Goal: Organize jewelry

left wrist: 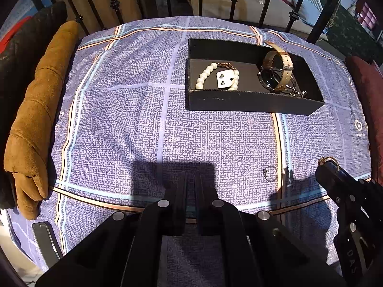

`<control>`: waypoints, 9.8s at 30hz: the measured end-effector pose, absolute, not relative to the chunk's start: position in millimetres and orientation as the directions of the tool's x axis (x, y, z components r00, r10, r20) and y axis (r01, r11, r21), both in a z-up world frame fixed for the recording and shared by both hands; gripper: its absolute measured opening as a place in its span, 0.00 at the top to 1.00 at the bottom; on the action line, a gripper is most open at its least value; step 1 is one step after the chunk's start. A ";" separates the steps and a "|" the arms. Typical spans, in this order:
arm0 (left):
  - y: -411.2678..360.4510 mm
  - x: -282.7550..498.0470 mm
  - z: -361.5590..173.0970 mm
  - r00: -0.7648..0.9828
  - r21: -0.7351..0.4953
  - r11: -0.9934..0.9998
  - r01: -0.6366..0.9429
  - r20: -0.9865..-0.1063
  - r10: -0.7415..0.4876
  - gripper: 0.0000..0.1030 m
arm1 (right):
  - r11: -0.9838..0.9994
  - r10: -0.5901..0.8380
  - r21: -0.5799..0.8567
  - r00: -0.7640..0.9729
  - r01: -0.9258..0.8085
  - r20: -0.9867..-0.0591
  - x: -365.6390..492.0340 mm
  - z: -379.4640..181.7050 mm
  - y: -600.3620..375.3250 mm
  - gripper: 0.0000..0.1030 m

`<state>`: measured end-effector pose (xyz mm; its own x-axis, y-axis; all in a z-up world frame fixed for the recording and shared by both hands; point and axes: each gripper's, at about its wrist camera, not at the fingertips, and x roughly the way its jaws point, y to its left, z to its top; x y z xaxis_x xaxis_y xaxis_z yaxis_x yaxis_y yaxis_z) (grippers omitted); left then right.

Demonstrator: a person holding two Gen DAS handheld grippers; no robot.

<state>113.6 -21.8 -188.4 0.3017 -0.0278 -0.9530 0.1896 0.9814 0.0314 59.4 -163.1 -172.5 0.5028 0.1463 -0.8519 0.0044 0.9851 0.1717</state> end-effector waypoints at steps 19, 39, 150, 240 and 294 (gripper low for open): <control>-48.0 148.8 -161.6 0.356 0.024 0.977 0.212 -0.933 -0.055 0.95 | 0.989 0.107 0.149 0.590 0.024 -0.800 100.0 -148.4 -196.5 0.90; -72.4 218.1 -139.4 0.476 0.105 0.977 0.188 -0.880 0.002 0.37 | 0.995 0.009 0.067 0.602 0.073 -0.798 169.9 -152.6 -211.7 0.38; 10.1 126.9 -185.2 0.315 -0.048 0.981 0.186 -0.943 -0.106 1.00 | 0.991 0.095 0.131 0.483 0.040 -0.871 74.1 -185.0 -141.5 0.80; -48.1 198.9 -134.1 0.483 0.110 0.989 0.101 -0.875 0.048 0.06 | 0.988 -0.037 0.056 0.561 0.147 -0.827 158.2 -138.8 -220.1 0.36; -25.1 149.8 -79.3 0.479 0.054 0.991 0.121 -0.878 -0.010 0.06 | 0.990 -0.069 0.005 0.523 0.140 -0.850 119.7 -83.5 -192.7 0.36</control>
